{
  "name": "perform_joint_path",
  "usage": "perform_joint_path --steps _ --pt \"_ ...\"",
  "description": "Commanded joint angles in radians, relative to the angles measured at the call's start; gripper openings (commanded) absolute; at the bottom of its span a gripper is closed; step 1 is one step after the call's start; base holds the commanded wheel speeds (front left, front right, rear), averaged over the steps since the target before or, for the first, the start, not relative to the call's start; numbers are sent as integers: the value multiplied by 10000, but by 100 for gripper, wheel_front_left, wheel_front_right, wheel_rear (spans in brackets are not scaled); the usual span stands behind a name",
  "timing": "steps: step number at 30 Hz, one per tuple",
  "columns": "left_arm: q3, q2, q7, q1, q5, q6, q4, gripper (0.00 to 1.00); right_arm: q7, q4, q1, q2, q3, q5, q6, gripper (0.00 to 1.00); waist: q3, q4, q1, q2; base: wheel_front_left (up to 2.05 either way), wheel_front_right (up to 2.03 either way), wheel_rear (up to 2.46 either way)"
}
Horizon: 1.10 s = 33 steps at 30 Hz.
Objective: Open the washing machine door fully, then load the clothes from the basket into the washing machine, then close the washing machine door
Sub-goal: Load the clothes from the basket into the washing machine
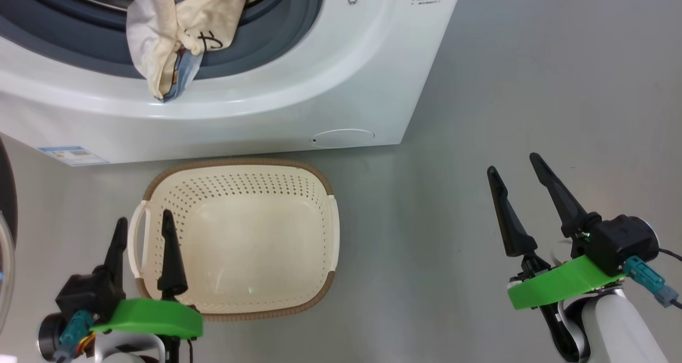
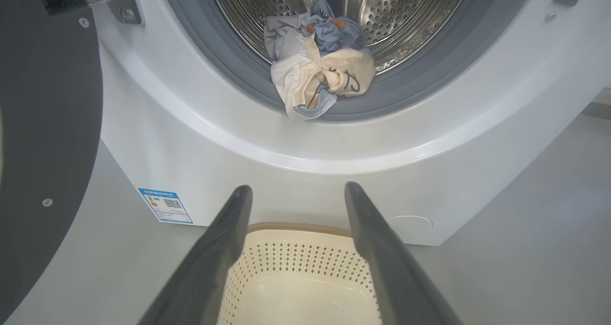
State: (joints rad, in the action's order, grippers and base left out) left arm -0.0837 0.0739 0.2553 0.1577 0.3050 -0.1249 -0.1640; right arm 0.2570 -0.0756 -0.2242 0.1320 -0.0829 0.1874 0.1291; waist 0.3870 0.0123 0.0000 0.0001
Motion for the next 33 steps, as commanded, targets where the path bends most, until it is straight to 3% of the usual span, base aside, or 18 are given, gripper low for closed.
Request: perform_joint_path --steps 1,23,33 --pt "397 95 64 -270 -4 -88 341 100 48 168 345 8 -217 103 16 100 -125 -33 0 -1 0 0 0" --pt "643 214 65 -623 -73 -116 620 100 48 150 721 -57 -221 156 16 100 -314 -278 0 -1 0 0 0" --pt "377 700 -450 498 -437 -79 463 100 48 215 466 -213 -397 157 16 100 127 -649 0 -1 0 0 0"
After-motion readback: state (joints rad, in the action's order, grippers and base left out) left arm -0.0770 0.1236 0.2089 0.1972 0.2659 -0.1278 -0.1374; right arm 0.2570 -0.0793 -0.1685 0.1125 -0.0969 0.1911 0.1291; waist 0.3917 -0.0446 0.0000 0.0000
